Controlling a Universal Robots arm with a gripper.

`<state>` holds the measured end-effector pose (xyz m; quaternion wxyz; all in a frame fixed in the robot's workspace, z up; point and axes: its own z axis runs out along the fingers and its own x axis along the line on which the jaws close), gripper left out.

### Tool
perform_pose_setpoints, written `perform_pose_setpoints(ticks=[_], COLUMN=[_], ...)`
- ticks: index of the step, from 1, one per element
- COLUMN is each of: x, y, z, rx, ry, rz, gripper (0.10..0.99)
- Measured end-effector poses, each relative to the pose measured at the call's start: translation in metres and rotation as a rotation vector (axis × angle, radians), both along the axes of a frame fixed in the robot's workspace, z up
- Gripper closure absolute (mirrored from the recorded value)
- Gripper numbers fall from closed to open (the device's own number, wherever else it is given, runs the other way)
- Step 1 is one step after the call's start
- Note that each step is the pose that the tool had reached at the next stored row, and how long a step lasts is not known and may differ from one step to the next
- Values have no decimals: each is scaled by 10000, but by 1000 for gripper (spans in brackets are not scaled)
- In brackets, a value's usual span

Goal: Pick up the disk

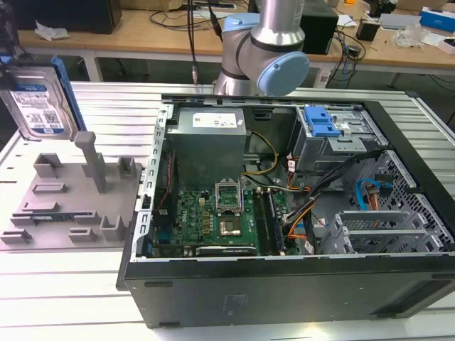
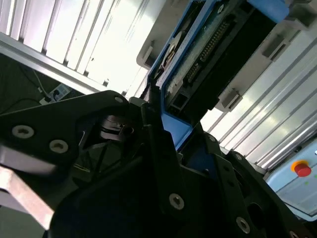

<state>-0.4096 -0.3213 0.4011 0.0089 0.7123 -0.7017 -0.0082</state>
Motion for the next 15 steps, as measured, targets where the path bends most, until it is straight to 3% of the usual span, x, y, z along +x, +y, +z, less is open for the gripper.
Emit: perform_pose_setpoints(ticks=[5,8,15], x=[0,0,0], y=[-17,-34,-66], z=[318,552,905], rx=[68,134,257], ry=[0,-1,0], rz=[0,0,0], gripper=[718,718,718])
